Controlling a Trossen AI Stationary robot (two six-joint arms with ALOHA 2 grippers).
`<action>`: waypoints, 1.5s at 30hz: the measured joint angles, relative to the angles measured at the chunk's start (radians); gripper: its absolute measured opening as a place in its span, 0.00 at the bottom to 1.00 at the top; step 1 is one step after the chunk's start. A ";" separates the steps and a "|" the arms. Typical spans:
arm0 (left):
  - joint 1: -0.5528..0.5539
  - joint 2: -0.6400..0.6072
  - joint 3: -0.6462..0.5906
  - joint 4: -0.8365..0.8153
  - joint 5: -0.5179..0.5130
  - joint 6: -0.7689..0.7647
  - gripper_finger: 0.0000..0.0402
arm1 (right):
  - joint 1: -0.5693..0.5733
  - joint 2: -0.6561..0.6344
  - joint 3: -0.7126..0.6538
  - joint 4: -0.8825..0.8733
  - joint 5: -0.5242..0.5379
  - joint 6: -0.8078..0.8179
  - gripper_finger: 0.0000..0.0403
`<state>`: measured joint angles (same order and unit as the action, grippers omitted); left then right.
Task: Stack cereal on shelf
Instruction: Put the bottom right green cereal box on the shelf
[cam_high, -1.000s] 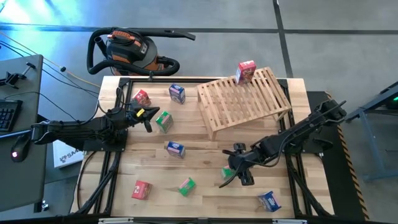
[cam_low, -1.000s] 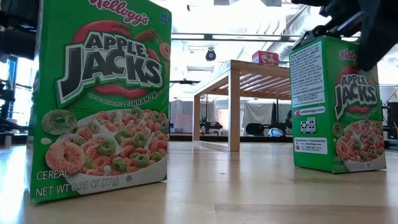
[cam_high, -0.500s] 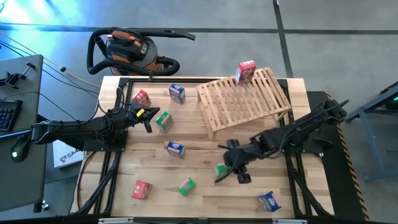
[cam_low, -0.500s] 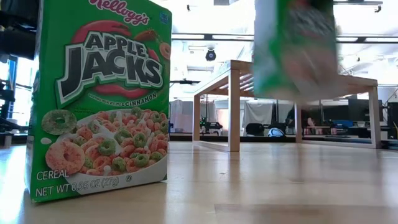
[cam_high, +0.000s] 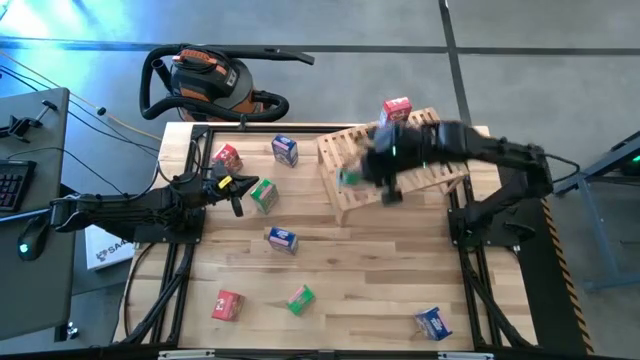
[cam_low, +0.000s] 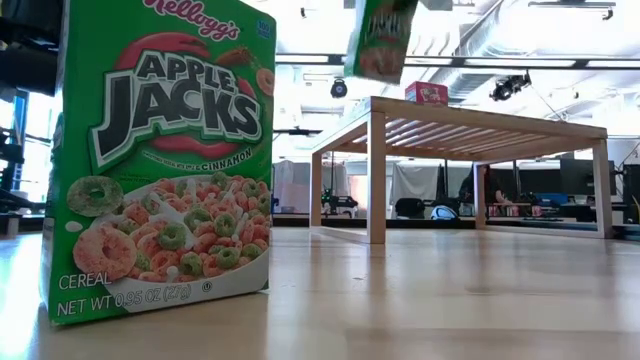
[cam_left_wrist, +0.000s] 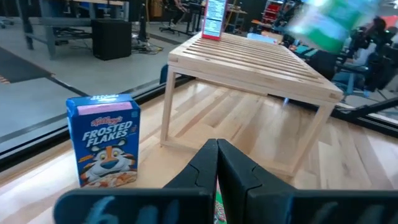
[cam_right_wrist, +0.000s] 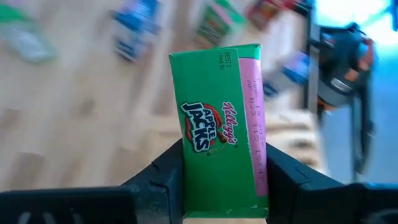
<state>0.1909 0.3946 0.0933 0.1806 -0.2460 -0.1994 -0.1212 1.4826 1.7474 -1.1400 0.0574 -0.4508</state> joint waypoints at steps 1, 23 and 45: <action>0.000 0.000 0.000 0.000 0.001 0.000 0.00 | -0.047 0.000 0.000 0.000 -0.018 -0.031 0.33; 0.000 0.000 0.000 0.005 0.024 -0.009 0.00 | -0.383 0.119 -0.015 0.033 -0.080 -0.228 0.33; -0.001 0.000 0.000 0.018 0.033 -0.034 0.00 | -0.383 0.119 -0.017 0.068 0.003 -0.168 0.50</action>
<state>0.1898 0.3950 0.0929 0.1986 -0.2127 -0.2337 -0.5045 1.6016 1.7302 -1.0718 0.0601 -0.6188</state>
